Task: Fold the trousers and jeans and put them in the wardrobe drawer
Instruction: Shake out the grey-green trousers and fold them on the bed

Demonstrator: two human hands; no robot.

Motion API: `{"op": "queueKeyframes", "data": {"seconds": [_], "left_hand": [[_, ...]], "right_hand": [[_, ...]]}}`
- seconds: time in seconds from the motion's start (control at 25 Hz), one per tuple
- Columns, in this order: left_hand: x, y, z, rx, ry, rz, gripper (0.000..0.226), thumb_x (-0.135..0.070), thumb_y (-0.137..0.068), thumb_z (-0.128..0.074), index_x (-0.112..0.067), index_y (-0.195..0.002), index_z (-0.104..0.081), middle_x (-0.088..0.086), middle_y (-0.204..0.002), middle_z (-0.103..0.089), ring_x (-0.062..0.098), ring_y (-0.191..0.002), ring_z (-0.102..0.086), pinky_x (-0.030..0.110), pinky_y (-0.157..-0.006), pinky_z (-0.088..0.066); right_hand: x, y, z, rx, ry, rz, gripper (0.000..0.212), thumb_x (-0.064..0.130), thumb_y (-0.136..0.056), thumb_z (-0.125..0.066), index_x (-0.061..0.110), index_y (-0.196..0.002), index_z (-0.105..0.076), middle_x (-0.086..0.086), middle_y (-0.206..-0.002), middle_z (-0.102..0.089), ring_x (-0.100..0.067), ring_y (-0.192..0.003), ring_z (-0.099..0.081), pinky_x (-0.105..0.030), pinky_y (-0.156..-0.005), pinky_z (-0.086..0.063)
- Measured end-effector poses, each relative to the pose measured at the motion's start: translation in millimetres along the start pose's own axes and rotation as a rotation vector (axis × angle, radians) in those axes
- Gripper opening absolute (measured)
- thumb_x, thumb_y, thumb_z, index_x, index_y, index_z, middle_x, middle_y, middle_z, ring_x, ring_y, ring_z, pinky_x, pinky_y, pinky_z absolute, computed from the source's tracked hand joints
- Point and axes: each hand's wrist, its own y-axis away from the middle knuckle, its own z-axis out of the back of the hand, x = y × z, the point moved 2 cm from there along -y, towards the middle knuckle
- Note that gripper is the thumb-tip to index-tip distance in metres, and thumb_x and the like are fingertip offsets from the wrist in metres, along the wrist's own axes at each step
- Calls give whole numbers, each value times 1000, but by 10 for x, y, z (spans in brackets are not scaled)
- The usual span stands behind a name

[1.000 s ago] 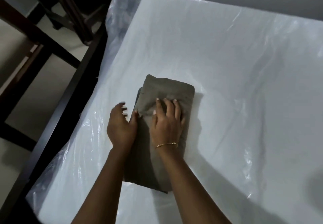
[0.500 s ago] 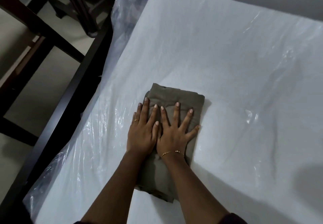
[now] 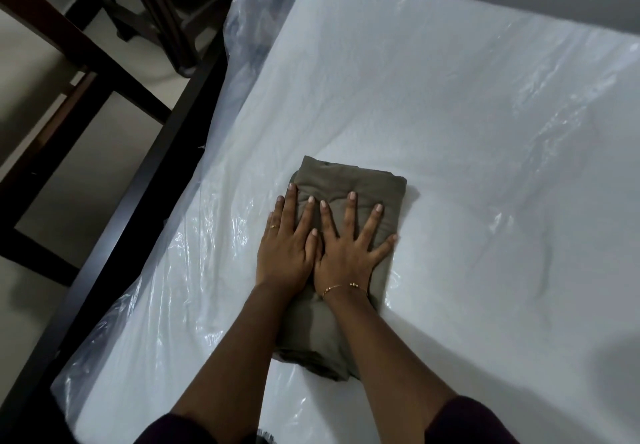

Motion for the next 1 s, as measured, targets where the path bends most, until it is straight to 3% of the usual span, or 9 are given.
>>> {"op": "queueKeyframes", "data": {"seconds": [0.08,0.16,0.28,0.36,0.52,0.68,0.8,0.92,1.0], "left_hand": [[-13,60,39,-66,-91,23,52,-30,-89,-35,-22,-140,-40,16,-150,-32,38,-116,-50,41,-91,-48],[-64,156,106,-114,-76,116,52,-24,-86,-37,-27,-137,-45,19,-141,-42,38,-94,-53,42,-75,-53],[-278,375,184,-108,94,418,55,-14,-89,-45,-35,-140,-38,18,-136,-37,36,-102,-49,42,-81,-48],[-431,480,171,-151,245,656,54,-15,-91,-48,-35,-140,-38,15,-129,-36,33,-99,-52,39,-85,-46],[-528,524,139,-321,821,1057,45,-10,-87,-60,-22,-129,-55,15,-125,-50,27,-99,-59,32,-92,-47],[-659,659,164,-294,1005,1117,45,-8,-87,-62,-12,-131,-54,11,-119,-63,25,-99,-62,26,-84,-47],[-828,833,75,-240,1083,1089,48,-9,-88,-59,-17,-135,-50,10,-98,-66,26,-88,-63,34,-81,-52],[-1035,1037,31,-171,929,966,49,-8,-91,-54,-20,-137,-45,20,-107,-56,32,-97,-57,34,-75,-47],[-1023,1102,198,-328,500,730,43,-5,-88,-56,-17,-129,-53,16,-121,-47,32,-110,-46,33,-82,-42]], "right_hand": [[-24,33,29,49,20,44,57,52,-85,-20,41,-141,-26,-3,-156,-21,-43,-140,-10,-74,-100,-14],[-59,46,65,120,33,139,63,55,-81,-24,38,-142,-26,-6,-155,-24,-46,-139,-15,-74,-98,-15],[-179,9,176,202,102,407,65,61,-81,-22,39,-142,-25,-7,-156,-14,-46,-140,-12,-76,-97,-20],[-261,-153,240,286,164,621,63,64,-85,-19,44,-145,-12,1,-153,17,-40,-140,12,-75,-101,-10],[-158,-189,510,562,233,592,57,54,-94,-30,50,-143,-1,9,-153,29,-35,-138,28,-74,-103,7],[54,105,674,728,93,250,58,44,-94,-44,51,-142,-13,11,-154,26,-41,-137,27,-78,-98,1],[-20,124,873,783,-37,238,45,37,-96,-40,48,-139,-30,13,-156,17,-35,-140,25,-75,-102,4],[-189,219,889,640,-93,234,38,34,-97,-39,42,-133,-44,10,-158,-4,-28,-144,11,-67,-107,3],[-302,462,821,375,-172,122,41,38,-95,-29,34,-128,-53,0,-154,-27,-33,-144,-9,-63,-110,-4]]}}
